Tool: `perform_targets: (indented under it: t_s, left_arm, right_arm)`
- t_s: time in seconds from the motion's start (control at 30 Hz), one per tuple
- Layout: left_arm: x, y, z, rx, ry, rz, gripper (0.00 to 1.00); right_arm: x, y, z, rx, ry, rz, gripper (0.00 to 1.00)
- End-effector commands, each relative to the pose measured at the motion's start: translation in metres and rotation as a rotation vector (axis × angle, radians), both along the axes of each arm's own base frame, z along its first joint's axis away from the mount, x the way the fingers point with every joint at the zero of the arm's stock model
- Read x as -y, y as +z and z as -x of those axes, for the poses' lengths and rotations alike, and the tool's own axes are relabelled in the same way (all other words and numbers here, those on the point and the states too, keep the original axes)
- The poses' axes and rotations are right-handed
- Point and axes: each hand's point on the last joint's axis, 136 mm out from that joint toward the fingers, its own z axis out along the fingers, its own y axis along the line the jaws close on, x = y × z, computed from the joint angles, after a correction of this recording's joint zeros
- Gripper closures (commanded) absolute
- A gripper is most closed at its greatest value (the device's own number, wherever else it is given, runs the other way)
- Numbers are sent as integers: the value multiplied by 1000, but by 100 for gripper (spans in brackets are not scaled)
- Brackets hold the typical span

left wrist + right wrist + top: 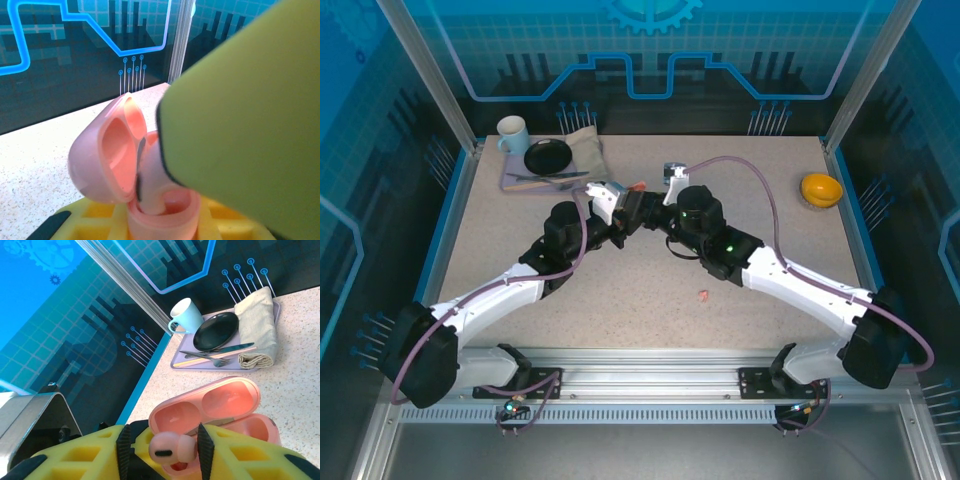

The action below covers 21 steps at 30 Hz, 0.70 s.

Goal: Insert wireless bluetooth earbuds into charging case

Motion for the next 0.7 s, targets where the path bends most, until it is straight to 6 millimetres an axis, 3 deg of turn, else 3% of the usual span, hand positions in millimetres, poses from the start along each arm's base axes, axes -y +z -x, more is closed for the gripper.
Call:
perform_targets:
  t_s: [0.0, 0.33, 0.53, 0.67]
  left_arm:
    - [5, 49, 4, 138, -28, 65, 100]
    - [4, 51, 5, 137, -28, 72, 100]
    - [4, 50, 6, 136, -33, 67, 100]
    - [5, 47, 10, 138, -48, 56, 100]
  right_arm:
    - [5, -9, 6, -55, 12, 0, 57]
    - [19, -13, -2, -79, -27, -12, 56]
    - [37, 4, 0, -50, -53, -33, 40]
    - [45, 15, 3, -57, -33, -14, 38]
